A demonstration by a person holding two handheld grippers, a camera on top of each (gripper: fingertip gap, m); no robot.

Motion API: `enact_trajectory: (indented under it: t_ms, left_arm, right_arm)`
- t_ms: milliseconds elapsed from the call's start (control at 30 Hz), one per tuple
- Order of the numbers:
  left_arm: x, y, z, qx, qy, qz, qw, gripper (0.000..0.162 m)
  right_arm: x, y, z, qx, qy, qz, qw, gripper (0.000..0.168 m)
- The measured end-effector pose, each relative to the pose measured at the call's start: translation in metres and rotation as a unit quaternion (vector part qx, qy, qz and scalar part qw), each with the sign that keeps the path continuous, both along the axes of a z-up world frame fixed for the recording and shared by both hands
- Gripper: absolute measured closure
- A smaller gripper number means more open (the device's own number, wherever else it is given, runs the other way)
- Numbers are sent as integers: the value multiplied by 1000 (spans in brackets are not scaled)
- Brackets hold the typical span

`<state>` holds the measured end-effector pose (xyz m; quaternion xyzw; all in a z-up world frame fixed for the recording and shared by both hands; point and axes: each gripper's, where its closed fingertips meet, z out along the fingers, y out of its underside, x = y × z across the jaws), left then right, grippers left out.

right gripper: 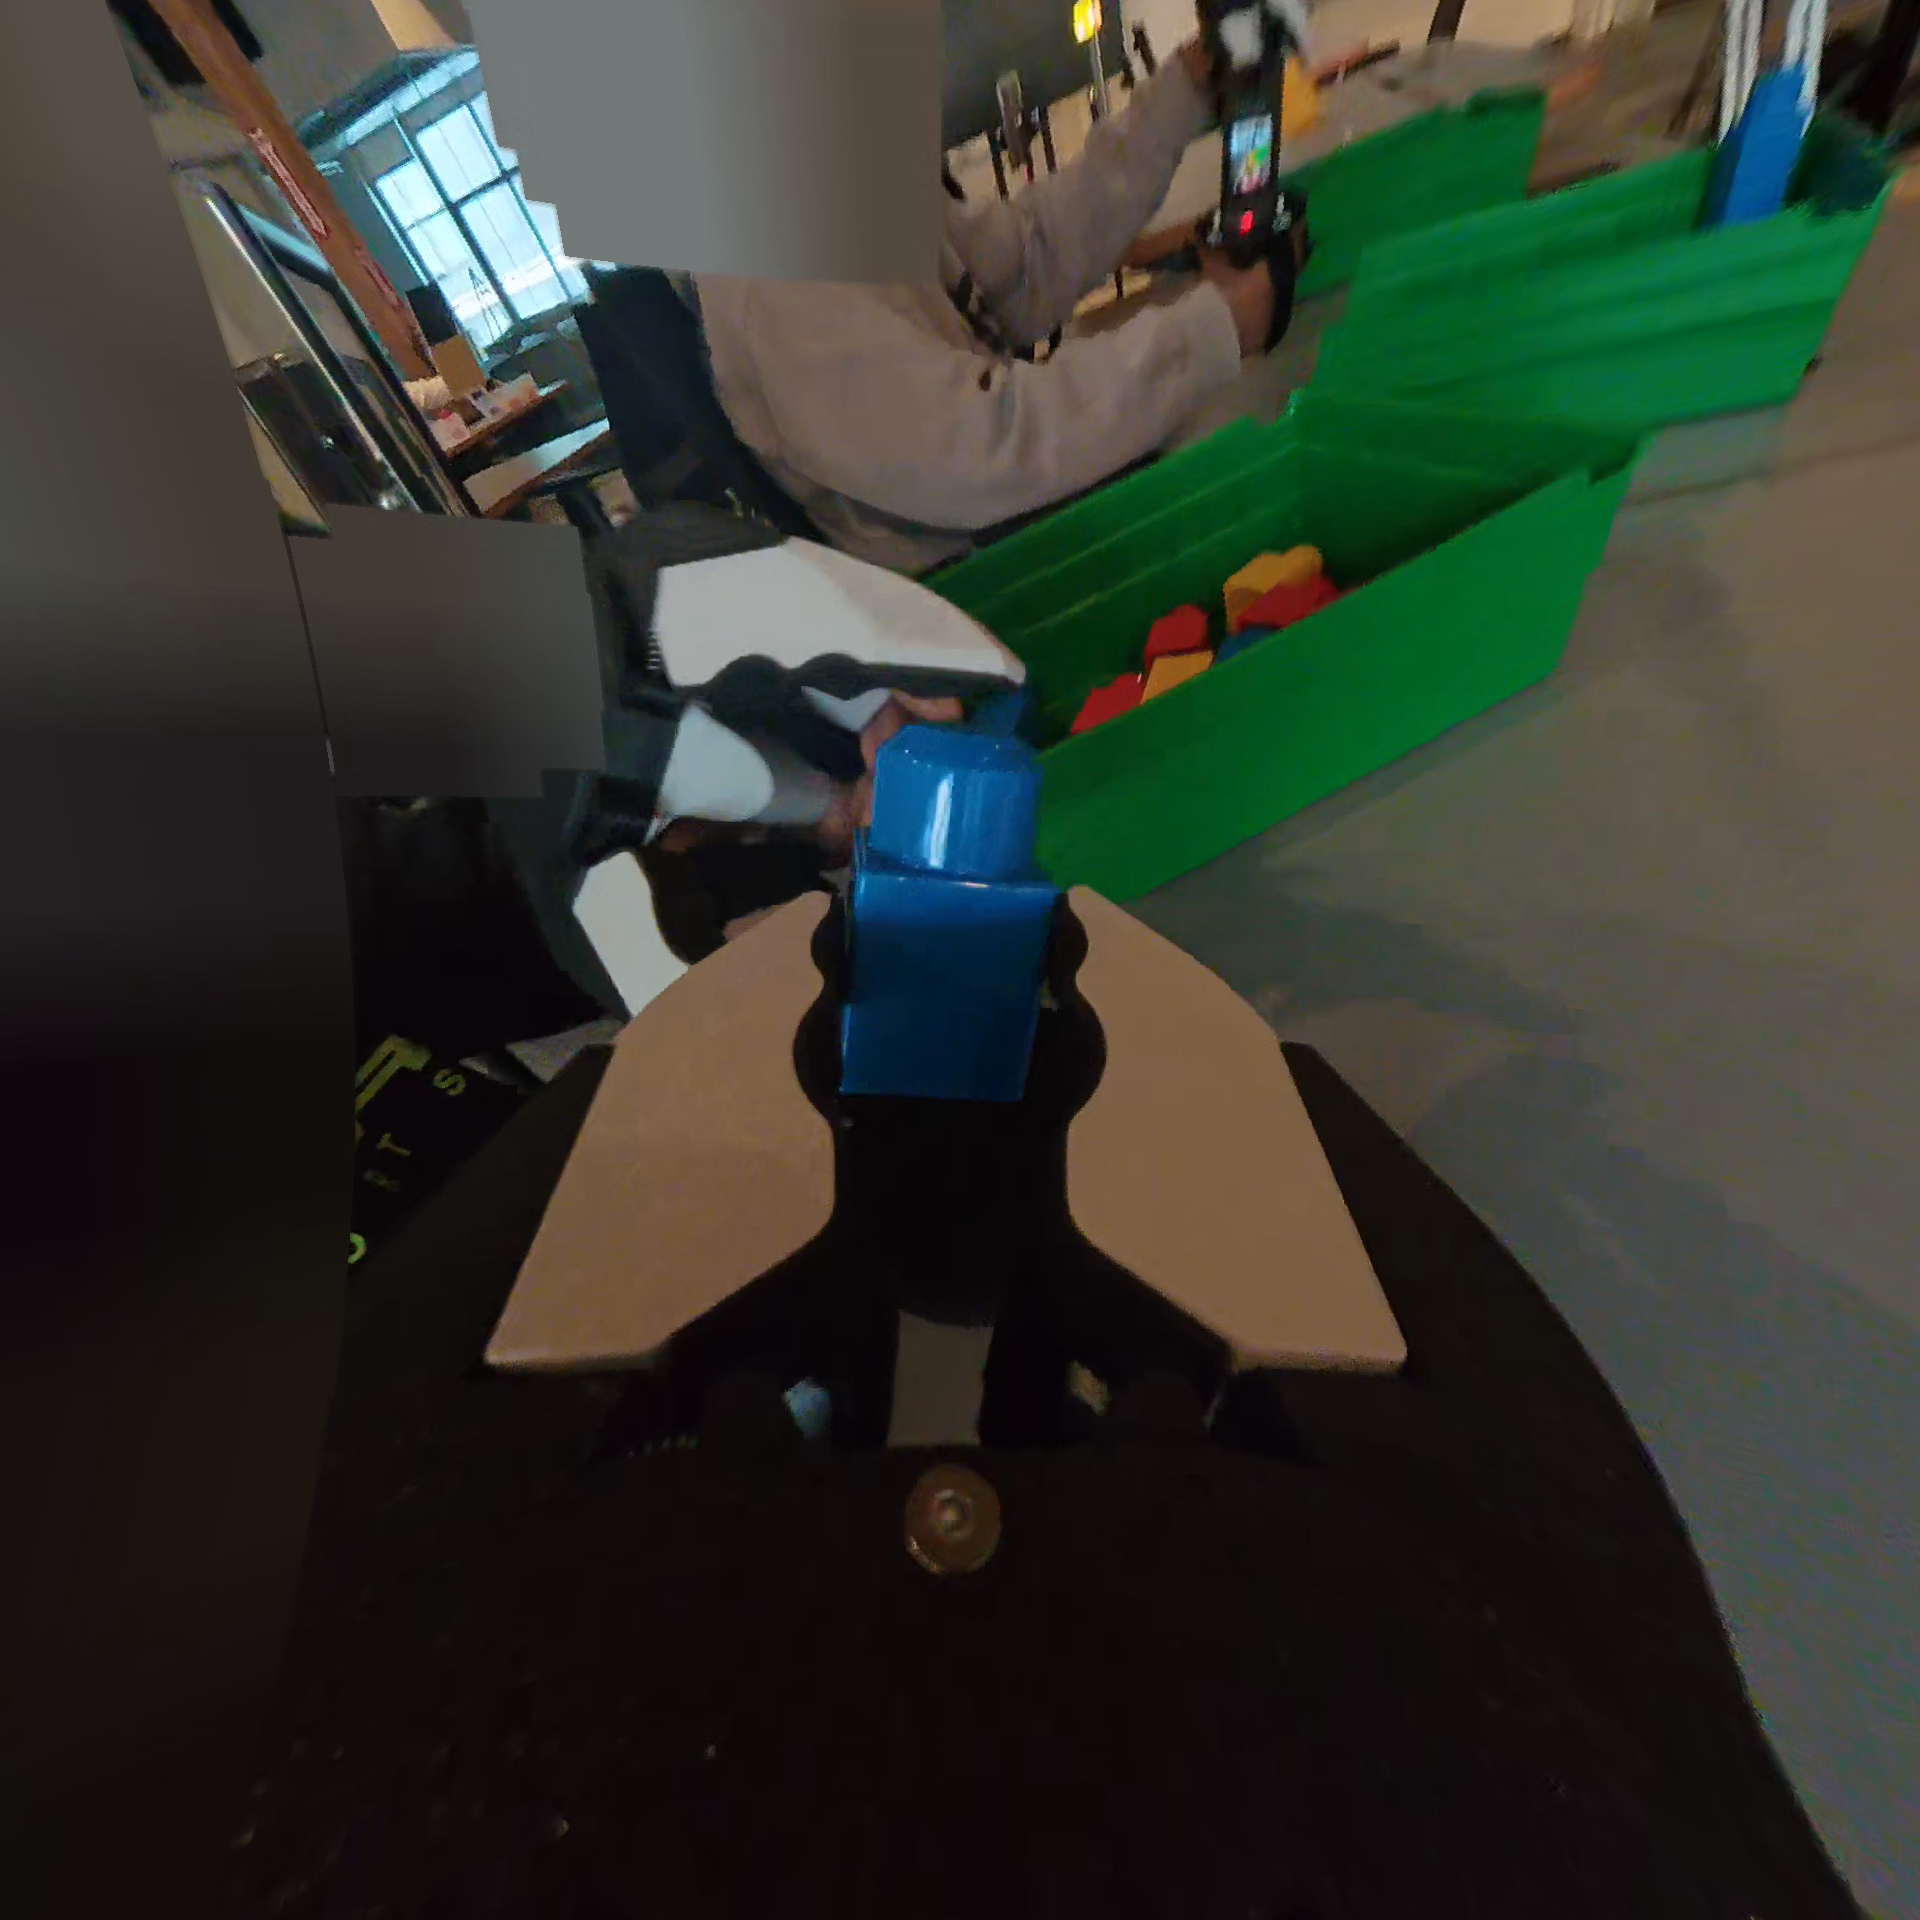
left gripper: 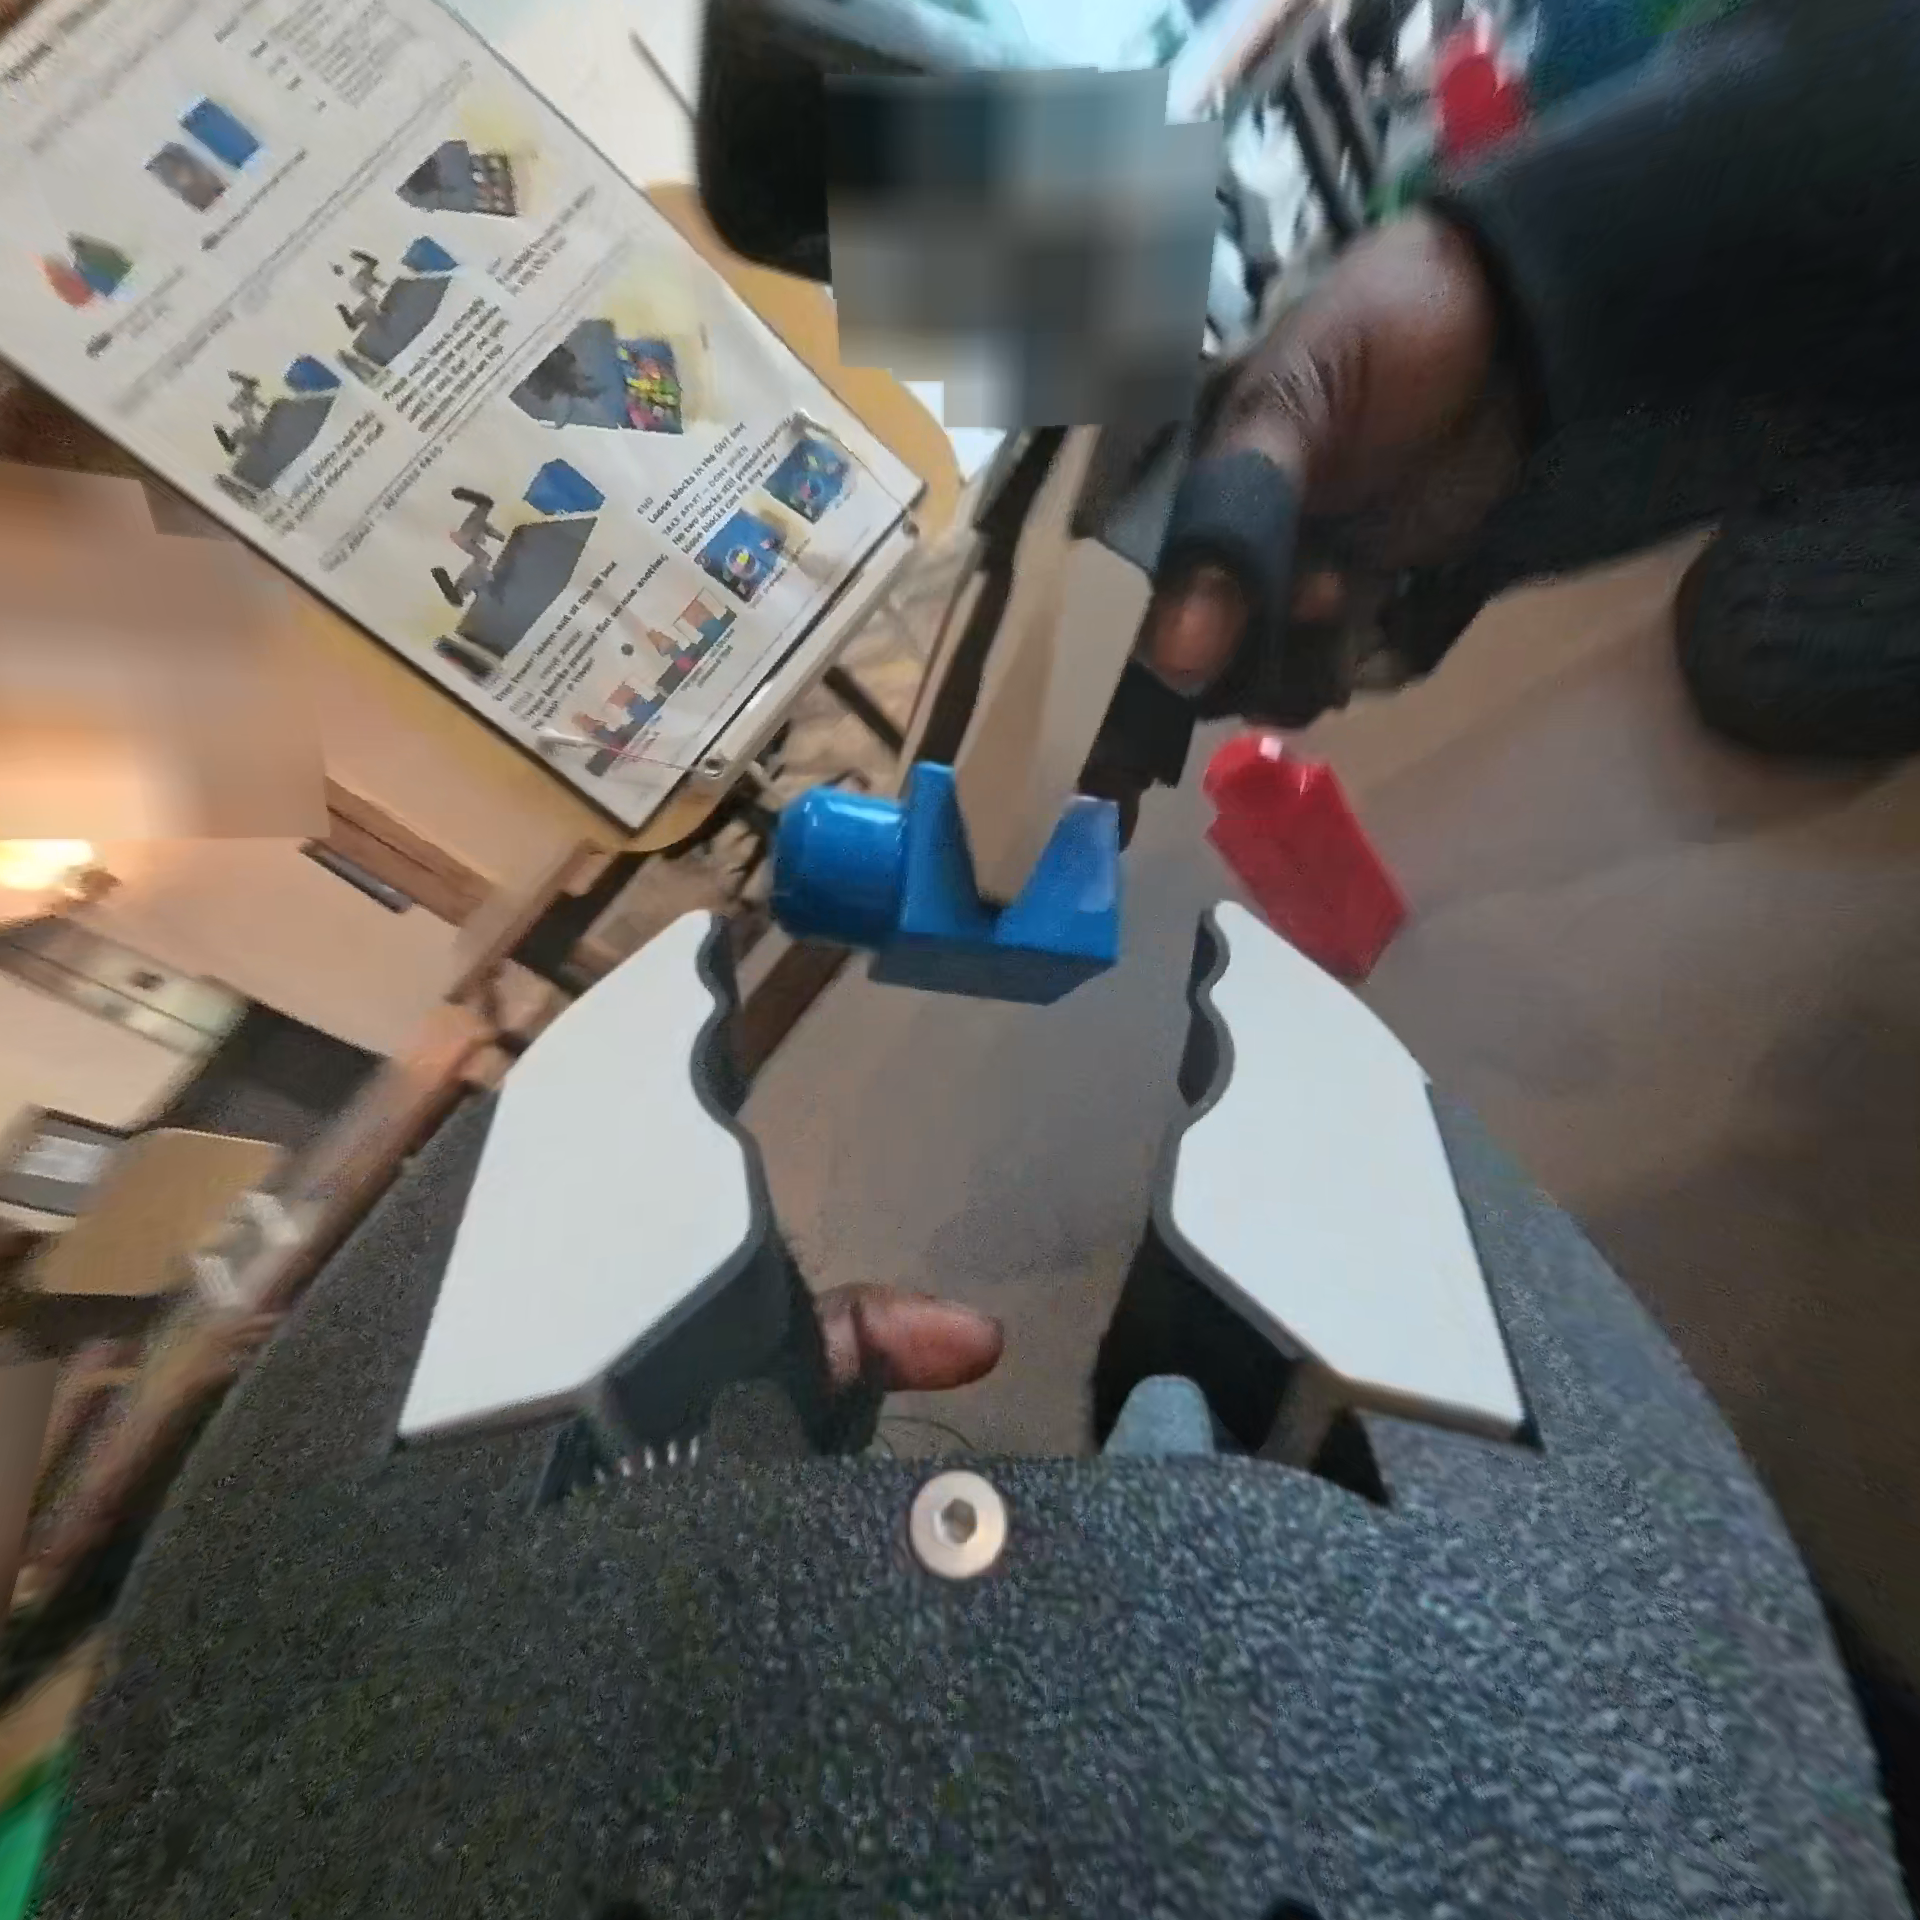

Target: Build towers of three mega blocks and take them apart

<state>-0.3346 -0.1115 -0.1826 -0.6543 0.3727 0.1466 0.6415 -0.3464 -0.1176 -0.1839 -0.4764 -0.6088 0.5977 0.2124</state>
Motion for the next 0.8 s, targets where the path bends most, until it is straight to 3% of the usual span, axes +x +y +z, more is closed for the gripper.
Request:
enact_trajectory:
  t_ms: [100, 200, 300, 500, 800]
  left_arm:
    - [4, -3, 13, -26, -170, -49, 984, 78]
    - [12, -4, 19, -76, -322, -115, 937, 81]
    - [24, -5, 19, -116, -404, -173, 891, 86]
    - [39, -10, 17, -148, -447, -242, 848, 102]
    - [44, -14, 5, -136, -403, -259, 867, 127]
  right_arm:
    - [6, 4, 17, 30, 63, -15, 997, 131]
    - [12, 1, 26, 78, 117, -20, 990, 131]
    - [16, -8, 31, 110, 158, -13, 981, 131]
    - [23, -18, 33, 124, 184, 4, 975, 131]
    - [24, -27, 29, 92, 182, 25, 979, 131]
